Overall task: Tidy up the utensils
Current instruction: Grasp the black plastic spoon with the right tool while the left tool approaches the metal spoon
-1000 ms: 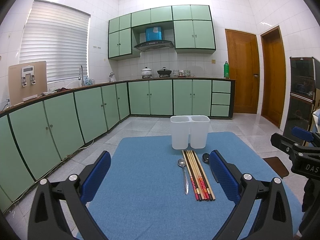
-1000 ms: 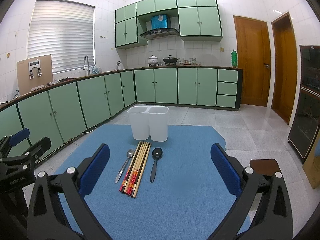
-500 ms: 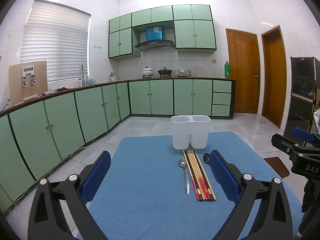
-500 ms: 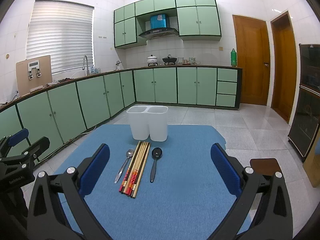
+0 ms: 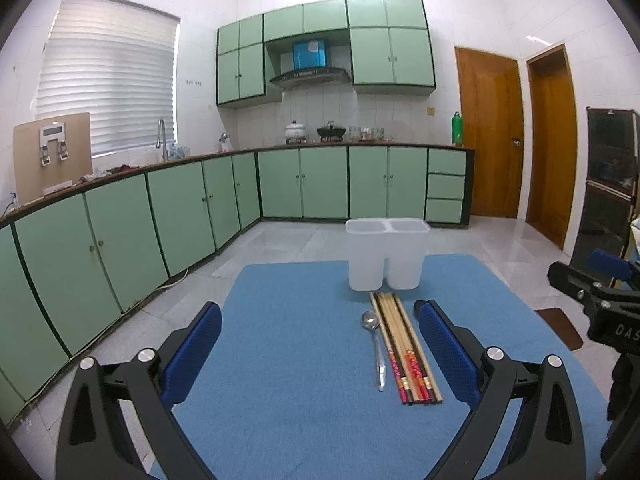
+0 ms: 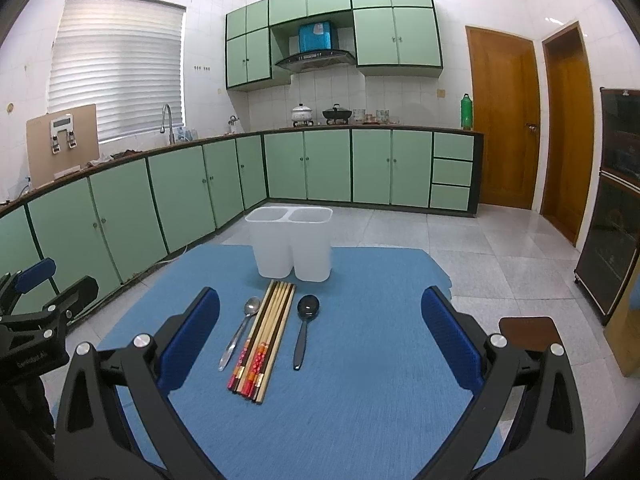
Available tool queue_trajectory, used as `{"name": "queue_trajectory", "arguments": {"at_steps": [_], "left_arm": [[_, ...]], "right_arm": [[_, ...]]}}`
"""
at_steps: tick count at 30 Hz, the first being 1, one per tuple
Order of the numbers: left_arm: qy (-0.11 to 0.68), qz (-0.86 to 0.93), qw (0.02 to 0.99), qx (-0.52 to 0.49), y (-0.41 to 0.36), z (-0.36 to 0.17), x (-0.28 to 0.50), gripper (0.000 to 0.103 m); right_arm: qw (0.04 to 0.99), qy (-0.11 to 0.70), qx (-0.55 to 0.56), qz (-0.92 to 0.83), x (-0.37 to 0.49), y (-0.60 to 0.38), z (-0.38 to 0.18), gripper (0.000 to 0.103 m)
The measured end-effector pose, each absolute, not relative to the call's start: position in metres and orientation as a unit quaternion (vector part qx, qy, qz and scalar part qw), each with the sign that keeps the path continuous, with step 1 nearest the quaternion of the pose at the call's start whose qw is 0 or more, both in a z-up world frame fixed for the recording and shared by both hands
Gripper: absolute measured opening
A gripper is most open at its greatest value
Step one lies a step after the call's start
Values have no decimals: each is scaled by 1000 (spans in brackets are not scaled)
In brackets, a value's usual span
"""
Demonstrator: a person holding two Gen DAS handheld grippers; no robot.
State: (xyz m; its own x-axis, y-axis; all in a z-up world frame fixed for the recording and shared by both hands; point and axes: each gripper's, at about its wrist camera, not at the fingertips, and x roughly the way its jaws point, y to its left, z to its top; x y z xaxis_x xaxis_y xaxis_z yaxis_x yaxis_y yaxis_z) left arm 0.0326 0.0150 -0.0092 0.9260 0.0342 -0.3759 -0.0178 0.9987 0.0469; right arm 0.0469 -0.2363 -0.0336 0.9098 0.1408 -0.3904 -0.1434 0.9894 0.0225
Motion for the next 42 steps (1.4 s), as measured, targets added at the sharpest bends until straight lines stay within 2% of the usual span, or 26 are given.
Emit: {"name": "queue_trajectory", "arguments": {"at_steps": [12,18,20,24,30,36,38,40,42], "left_arm": [[294,41,955,20,41,-62,133,97],[329,39,943,23,43,-89,168,97],[339,40,940,25,41,-98,177,97],[356,40,933,26,42,-111,194,97],[369,42,928,25,49,-120,207,97],[375,34,926,29,44,-122,216,96],[379,27,924,29,39,-124,220,96],[383,18,923,27,36,-123,224,96],[384,4,923,26,28,-123,224,96]], "right_arm": [[948,311,0,69,161,-223,-88,98],[932,357,-9,59,214,-205,-123,92],[927,370,-10,55,228,-201,-134,84],[917,397,-1,49,254,-198,-152,80],[905,423,6,53,266,-192,-166,69],[897,437,11,64,269,-188,-168,49],[897,437,7,66,269,-188,-167,36],[897,438,4,67,272,-190,-167,28],[895,440,3,75,272,-192,-166,27]]}}
